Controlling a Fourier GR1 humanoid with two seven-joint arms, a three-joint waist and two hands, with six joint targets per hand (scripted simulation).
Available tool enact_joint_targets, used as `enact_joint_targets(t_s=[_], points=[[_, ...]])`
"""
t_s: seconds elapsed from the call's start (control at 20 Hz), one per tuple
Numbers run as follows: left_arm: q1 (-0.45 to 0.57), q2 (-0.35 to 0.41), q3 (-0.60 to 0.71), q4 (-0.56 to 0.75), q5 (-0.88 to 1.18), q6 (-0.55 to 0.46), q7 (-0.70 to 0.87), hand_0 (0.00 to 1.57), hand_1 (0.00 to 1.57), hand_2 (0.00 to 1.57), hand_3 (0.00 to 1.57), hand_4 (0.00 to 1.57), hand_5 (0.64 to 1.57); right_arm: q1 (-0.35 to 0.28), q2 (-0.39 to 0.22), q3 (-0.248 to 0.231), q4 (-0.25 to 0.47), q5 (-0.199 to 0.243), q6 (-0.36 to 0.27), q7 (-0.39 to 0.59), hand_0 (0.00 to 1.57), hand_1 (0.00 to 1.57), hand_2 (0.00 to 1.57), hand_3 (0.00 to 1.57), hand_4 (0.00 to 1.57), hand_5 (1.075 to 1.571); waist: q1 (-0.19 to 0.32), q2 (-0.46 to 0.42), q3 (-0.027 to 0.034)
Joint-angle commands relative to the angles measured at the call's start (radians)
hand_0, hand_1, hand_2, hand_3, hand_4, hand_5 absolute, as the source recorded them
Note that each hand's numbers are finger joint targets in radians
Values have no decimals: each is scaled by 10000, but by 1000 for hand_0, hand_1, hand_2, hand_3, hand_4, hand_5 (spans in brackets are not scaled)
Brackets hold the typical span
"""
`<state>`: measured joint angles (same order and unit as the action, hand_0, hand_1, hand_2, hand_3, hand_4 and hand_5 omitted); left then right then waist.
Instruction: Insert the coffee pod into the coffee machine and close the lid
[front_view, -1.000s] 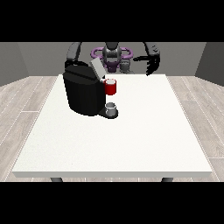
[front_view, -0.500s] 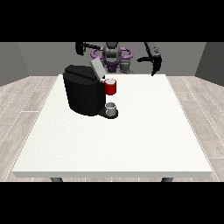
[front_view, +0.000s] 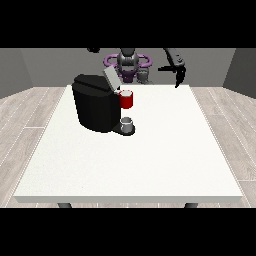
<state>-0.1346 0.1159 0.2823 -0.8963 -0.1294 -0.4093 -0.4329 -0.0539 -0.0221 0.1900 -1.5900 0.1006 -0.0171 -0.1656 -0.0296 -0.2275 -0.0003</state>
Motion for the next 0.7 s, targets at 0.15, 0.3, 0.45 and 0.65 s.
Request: enact_joint_targets(t_s=[0.15, 0.3, 0.45, 0.65], points=[[-319, -200, -433, -890, 191, 27, -435, 0, 0, 0, 0, 192, 1571, -1660, 215, 217, -9, 363, -1402, 671, 0, 0, 0, 0, 287, 1571, 743, 1577, 2], [187, 5, -709, -1420, 257, -376, -410, 0, 0, 0, 0, 183, 1571, -2070, 133, -234, 196, 823, -1282, 978, 0, 0, 0, 0, 283, 1571, 916, 1596, 3], [-5, -27, -818, -1945, 436, -495, -107, 0, 0, 0, 0, 233, 1571, -2862, 8, -561, 855, 995, -1595, 1250, 0, 0, 0, 0, 208, 1571, 1280, 1840, 4], [708, 106, -896, -2696, 676, -585, -41, 0, 0, 0, 0, 376, 1571, -2357, 211, -560, 1486, 941, -1753, 182, 0, 0, 0, 0, 344, 1571, 1234, 1967, 5]])
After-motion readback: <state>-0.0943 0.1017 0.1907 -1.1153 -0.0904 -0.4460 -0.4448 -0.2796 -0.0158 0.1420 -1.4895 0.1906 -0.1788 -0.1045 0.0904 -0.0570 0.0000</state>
